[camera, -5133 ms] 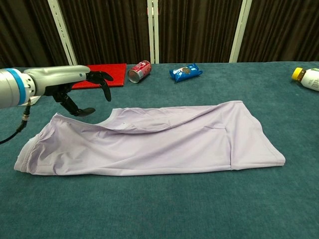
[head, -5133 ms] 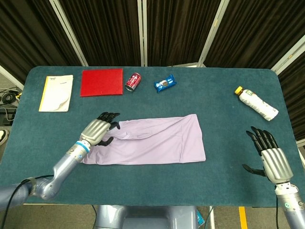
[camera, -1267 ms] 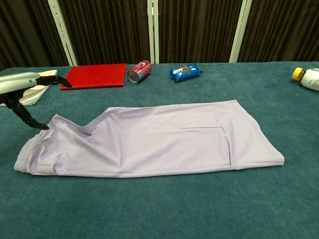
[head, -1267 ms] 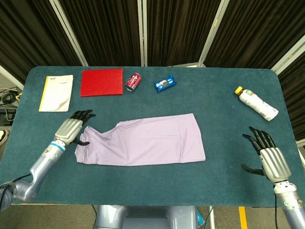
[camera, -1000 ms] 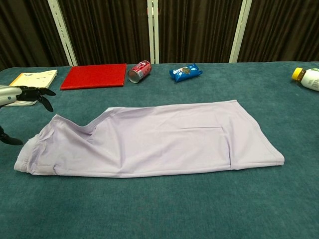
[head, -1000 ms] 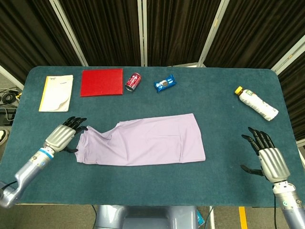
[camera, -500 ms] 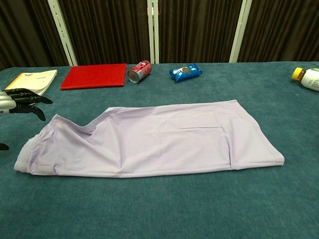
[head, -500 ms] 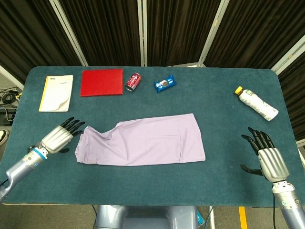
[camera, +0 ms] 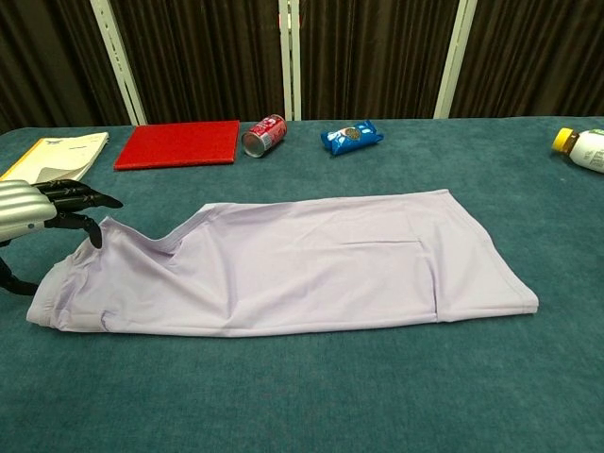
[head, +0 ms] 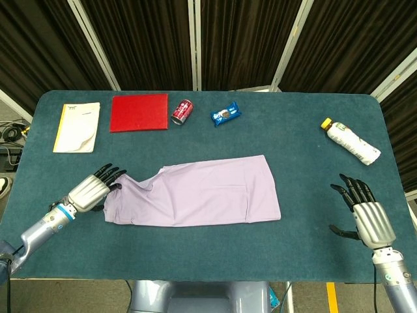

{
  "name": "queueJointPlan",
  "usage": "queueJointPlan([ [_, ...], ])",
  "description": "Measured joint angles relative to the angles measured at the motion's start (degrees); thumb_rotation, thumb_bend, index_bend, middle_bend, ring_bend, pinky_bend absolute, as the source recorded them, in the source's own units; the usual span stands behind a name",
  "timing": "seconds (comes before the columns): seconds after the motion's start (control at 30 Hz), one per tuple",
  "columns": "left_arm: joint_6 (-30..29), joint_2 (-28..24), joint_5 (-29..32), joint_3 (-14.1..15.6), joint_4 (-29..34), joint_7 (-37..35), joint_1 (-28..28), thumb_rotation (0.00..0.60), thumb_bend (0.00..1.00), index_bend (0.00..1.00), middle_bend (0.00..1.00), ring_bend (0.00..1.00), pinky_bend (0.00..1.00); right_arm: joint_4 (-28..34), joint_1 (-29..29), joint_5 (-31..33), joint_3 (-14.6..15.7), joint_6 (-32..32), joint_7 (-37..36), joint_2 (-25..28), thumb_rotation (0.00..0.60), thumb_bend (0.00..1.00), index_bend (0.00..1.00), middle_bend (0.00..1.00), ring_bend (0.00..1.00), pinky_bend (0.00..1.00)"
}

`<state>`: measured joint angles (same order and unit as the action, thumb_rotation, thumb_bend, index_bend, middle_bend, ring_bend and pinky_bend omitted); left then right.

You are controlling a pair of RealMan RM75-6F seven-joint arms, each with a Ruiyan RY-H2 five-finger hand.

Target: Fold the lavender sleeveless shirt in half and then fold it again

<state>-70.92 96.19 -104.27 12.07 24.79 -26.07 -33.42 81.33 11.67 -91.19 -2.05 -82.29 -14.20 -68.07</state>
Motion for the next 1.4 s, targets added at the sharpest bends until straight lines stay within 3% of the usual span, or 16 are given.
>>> queueJointPlan([
  [0.1,0.36,0.54,0.33,0.09,-0.69,-0.18,0.11,0.600,0.05,0.31,0.00,0.00,0.00,0.06,-0.02,0.00,0.01,0.02,-0.07,0.05,0.600,0.00,0.20,0.00,0.00,0.00],
  [0.57,1.18,3.65,1.56,0.09,-3.35,-2.34,0.28,0.600,0.40,0.35,0.00,0.00,0.00,0.24,-0.07,-0.23,0.04,-0.16,-0.02,0.12,0.600,0.00,0.20,0.00,0.00,0.00],
  [0.8,1.34,3.99,2.02,0.01,-3.54,-3.36,0.33,0.600,0.46,0.39,0.00,0.00,0.00,0.25,-0.05,-0.28,0.08,-0.07,-0.10,0.15,0.600,0.00,0.20,0.00,0.00,0.00],
  [1.07,1.09,4.01,2.17,0.07,-3.51,-4.16,0.18,0.600,0.59,0.51,0.00,0.00,0.00,0.37,-0.08,-0.40,0.06,-0.26,-0.19,0.24,0.600,0.00,0.20,0.00,0.00,0.00],
  [1.4,0.62,4.91,3.08,-0.77,-2.75,-4.72,-0.13,0.600,0.61,0.62,0.00,0.00,0.00,0.57,-0.05,-0.78,0.19,-0.38,-0.60,0.33,0.600,0.00,0.20,0.00,0.00,0.00],
])
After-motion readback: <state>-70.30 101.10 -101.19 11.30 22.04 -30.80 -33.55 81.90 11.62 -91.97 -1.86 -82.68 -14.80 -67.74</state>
